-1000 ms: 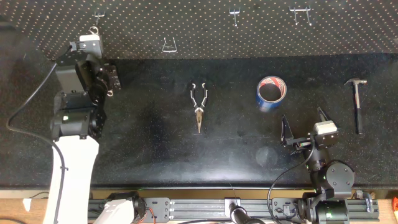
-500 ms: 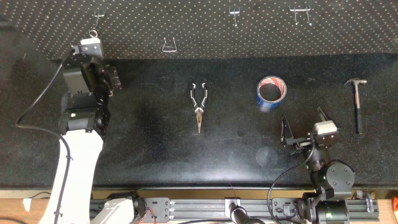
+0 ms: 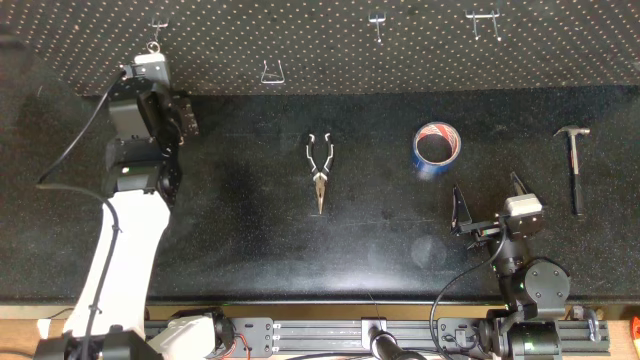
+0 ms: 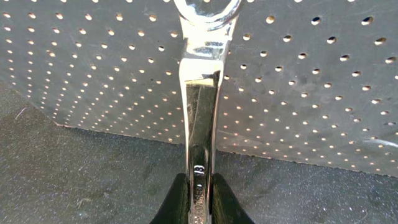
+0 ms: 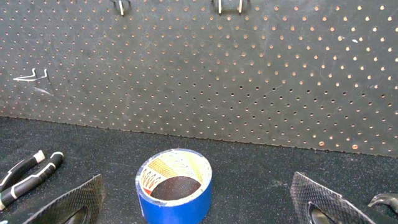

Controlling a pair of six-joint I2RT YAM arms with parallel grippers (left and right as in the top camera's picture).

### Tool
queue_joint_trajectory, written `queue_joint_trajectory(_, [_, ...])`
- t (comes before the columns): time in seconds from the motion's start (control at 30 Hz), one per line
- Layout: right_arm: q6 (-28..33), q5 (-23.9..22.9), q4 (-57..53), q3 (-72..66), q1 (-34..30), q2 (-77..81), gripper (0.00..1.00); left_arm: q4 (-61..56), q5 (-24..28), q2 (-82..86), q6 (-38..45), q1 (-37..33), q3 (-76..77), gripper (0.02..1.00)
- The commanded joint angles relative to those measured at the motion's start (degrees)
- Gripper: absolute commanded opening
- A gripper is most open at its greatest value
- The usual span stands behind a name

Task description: Place Tools Onto Pegboard

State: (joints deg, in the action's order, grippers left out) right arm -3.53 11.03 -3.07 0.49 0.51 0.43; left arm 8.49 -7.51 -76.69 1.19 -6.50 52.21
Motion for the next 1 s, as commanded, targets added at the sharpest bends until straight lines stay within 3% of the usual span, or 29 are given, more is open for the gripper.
queue_joint_trajectory(0.03, [0.8, -0.1, -0.3, -0.2, 0.4, -0.4, 0.976, -1.4, -1.1, -4.6, -0.3, -0.3, 3.0, 0.029])
queue_joint_trajectory(0.1, [0.8, -0.1, -0.3, -0.2, 0.4, -0.4, 0.974, -3.2, -1.1, -7.7, -0.3, -0.7, 5.0, 0.031])
queue_joint_trajectory(0.13, [0.8, -0.1, -0.3, -0.2, 0.4, -0.4, 0.976, -4.0, -1.1, -8.4, -0.3, -1.0, 5.4, 0.115])
queue_joint_trajectory(0.2, [0.8, -0.1, -0.3, -0.2, 0.4, -0.4, 0.976, -6.9, -1.0, -8.8, -0.3, -2.2, 5.5, 0.761])
queue_joint_trajectory(0.23, [0.8, -0.1, -0.3, -0.2, 0.4, -0.4, 0.976, -6.9, -1.0, -8.5, -0.3, -2.5, 5.6, 0.923])
queue_joint_trajectory(0.27, [0.8, -0.1, -0.3, -0.2, 0.4, -0.4, 0.976, -6.6, -1.2, -8.2, -0.3, -2.6, 5.6, 0.996])
queue_joint_trajectory(0.4, [0.8, -0.1, -0.3, -0.2, 0.4, -0.4, 0.976, 4.9, -1.5, 0.1, -0.3, -2.4, 6.9, 0.996])
queue_joint_trajectory(0.43, [0.8, -0.1, -0.3, -0.2, 0.4, -0.4, 0.976, 9.4, 0.8, 2.9, -0.4, -2.4, 7.7, 0.996])
queue_joint_trajectory(0.53, [0.8, -0.1, -0.3, -0.2, 0.4, -0.4, 0.976, 20.6, 16.5, 7.5, -0.6, -2.4, 8.6, 0.996])
queue_joint_trajectory(0.6, [0.8, -0.1, -0.3, -0.2, 0.4, -0.4, 0.976, 23.9, 18.8, 7.8, -1.9, -2.4, 8.6, 0.996])
queue_joint_trajectory(0.7, [0.8, -0.1, -0.3, -0.2, 0.4, -0.4, 0.976, 26.8, 19.0, 7.8, -4.2, 2.6, 8.6, 0.996])
queue_joint_trajectory(0.87, [0.8, -0.1, -0.3, -0.2, 0.4, -0.4, 0.974, 26.7, 18.3, 7.8, -10.5, 17.0, 8.6, 0.996])
queue_joint_trajectory(1.0, [0.8, -0.1, -0.3, -0.2, 0.4, -0.4, 0.976, 26.7, 18.2, 7.8, -13.6, 19.3, 8.6, 0.996])
